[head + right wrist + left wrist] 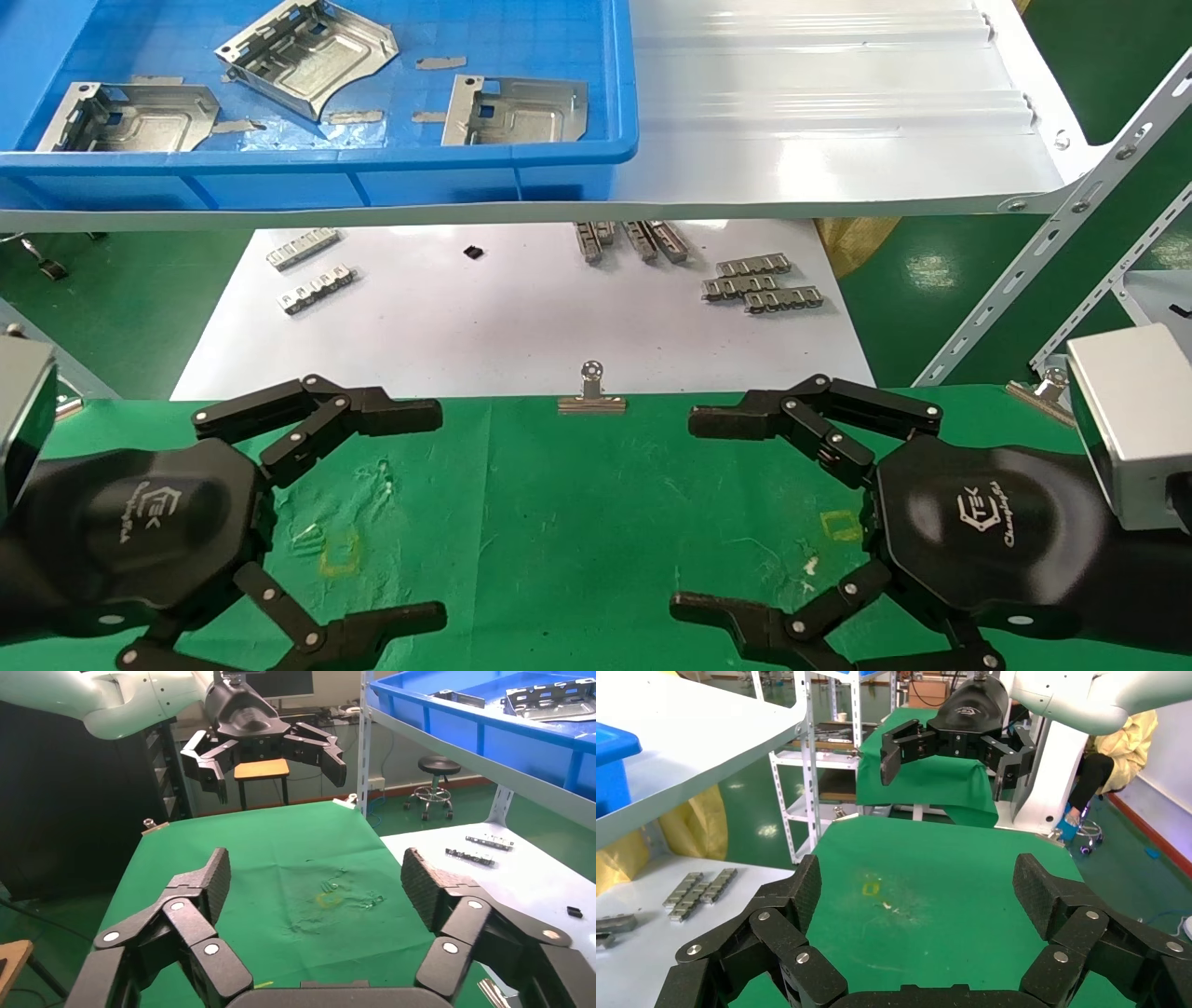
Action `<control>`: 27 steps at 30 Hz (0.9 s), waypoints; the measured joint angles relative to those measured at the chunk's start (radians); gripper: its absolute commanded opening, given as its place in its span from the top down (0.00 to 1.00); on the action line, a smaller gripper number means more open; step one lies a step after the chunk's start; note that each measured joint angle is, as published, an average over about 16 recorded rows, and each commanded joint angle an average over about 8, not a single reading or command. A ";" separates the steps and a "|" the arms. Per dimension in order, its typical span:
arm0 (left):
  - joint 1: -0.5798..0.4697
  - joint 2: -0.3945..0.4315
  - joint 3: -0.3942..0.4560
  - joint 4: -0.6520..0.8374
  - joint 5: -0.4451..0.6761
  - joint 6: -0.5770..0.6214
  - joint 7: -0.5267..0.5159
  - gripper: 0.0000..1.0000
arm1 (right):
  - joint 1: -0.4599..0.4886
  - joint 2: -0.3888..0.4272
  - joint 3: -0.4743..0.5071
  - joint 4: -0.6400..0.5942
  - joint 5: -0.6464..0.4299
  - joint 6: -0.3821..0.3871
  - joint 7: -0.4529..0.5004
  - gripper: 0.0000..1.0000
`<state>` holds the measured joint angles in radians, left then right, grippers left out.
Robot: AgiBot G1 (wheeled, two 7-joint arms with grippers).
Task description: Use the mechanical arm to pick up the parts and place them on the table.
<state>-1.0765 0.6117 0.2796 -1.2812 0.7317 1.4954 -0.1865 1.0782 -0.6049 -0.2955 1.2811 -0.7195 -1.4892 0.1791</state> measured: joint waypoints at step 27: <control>-0.198 0.026 0.022 0.017 0.107 -0.030 -0.037 0.00 | 0.000 0.000 -0.001 -0.001 0.000 0.000 0.000 1.00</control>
<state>-1.2741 0.6373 0.3015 -1.2640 0.8387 1.4650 -0.2232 1.0787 -0.6049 -0.2961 1.2804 -0.7193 -1.4894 0.1786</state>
